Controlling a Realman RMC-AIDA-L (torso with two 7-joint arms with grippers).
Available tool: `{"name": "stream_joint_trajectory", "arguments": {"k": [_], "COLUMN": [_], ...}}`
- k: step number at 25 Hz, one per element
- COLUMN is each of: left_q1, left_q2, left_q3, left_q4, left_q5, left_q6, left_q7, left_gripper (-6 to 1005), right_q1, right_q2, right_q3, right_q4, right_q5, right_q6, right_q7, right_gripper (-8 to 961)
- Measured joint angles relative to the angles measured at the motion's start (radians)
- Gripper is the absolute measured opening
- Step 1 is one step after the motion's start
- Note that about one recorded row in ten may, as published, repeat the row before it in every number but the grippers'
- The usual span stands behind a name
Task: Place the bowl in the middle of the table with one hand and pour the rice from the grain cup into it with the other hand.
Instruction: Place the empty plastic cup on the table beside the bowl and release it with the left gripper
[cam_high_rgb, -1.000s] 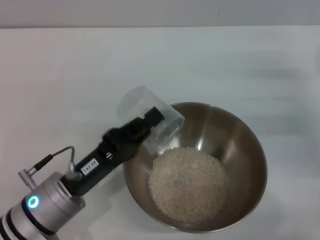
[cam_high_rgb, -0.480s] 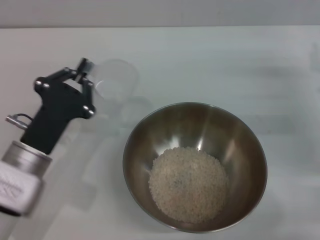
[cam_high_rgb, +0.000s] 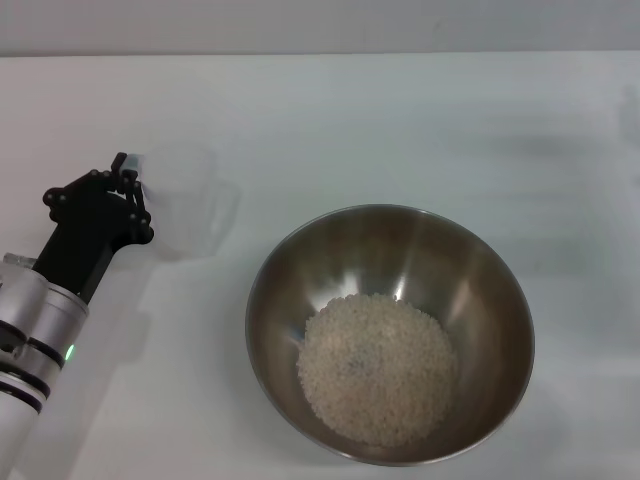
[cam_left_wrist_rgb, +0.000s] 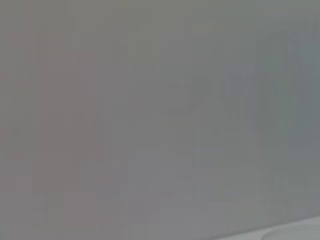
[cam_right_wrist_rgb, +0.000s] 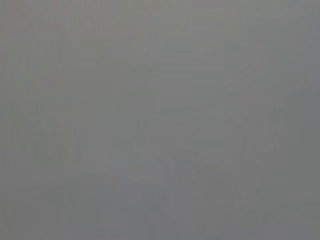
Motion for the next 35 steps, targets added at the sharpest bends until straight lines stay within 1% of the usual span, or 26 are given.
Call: {"name": "stream_joint_trajectory", "arguments": {"k": [1, 4, 27, 34, 35], "left_q1": [0.0, 0.001, 0.007, 0.011, 0.022], "left_q2": [0.0, 0.0, -0.001, 0.003, 0.004], "left_q3": [0.0, -0.001, 0.006, 0.009, 0.01], "left_q4": [-0.003, -0.003, 0.008, 0.031, 0.04], "left_q5": [-0.007, -0.014, -0.018, -0.011, -0.011], "left_q6": [-0.034, -0.068, -0.102, -0.107, -0.098], "left_q7": [-0.007, -0.011, -0.013, -0.076, -0.092], "left_gripper": [91, 93, 111, 116, 150], "right_q1": [-0.001, -0.002, 0.004, 0.004, 0.005], "right_q2": [0.0, 0.0, -0.001, -0.002, -0.002], "right_q3": [0.0, 0.0, 0.0, 0.0, 0.0], "right_q4": [0.0, 0.0, 0.0, -0.003, -0.004], "right_q5": [0.0, 0.0, -0.008, -0.008, -0.008], "right_q6": [-0.005, -0.009, -0.01, -0.01, -0.01], "right_q7": [0.0, 0.001, 0.004, 0.004, 0.004], "right_gripper": [453, 453, 454, 455, 455]}}
